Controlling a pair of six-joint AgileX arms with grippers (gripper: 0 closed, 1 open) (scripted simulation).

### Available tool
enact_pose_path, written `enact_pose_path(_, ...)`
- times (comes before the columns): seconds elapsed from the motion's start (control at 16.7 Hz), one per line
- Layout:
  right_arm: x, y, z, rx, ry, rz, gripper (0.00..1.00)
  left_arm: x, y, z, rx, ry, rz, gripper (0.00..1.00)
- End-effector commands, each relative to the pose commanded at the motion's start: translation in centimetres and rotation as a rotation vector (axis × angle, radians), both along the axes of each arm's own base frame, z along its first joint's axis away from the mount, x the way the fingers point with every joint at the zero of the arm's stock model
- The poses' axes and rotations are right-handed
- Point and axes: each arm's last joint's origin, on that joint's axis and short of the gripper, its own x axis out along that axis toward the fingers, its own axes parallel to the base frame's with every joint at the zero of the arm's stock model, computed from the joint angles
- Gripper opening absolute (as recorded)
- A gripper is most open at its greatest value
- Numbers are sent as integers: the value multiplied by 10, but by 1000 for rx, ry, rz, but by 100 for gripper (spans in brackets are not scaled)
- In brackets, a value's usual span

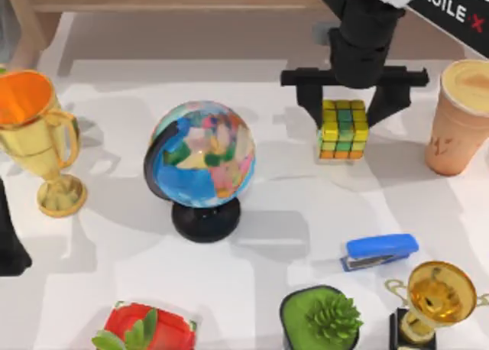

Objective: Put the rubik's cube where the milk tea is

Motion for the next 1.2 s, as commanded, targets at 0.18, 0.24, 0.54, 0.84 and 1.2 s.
enact_pose_path(0.18,1,6,-5,28,2,7,0,0,0,0,0,0,0,100)
enact_pose_path(0.24,2,8,-6,40,3,8,0,0,0,0,0,0,0,100)
enact_pose_path(0.54,4,12,-7,83,7,2,0,0,0,0,0,0,0,100)
enact_pose_path(0.84,1,6,-7,69,15,-10,0,0,0,0,0,0,0,100)
enact_pose_path(1.2,0,-3,-7,17,-15,-9,0,0,0,0,0,0,0,100)
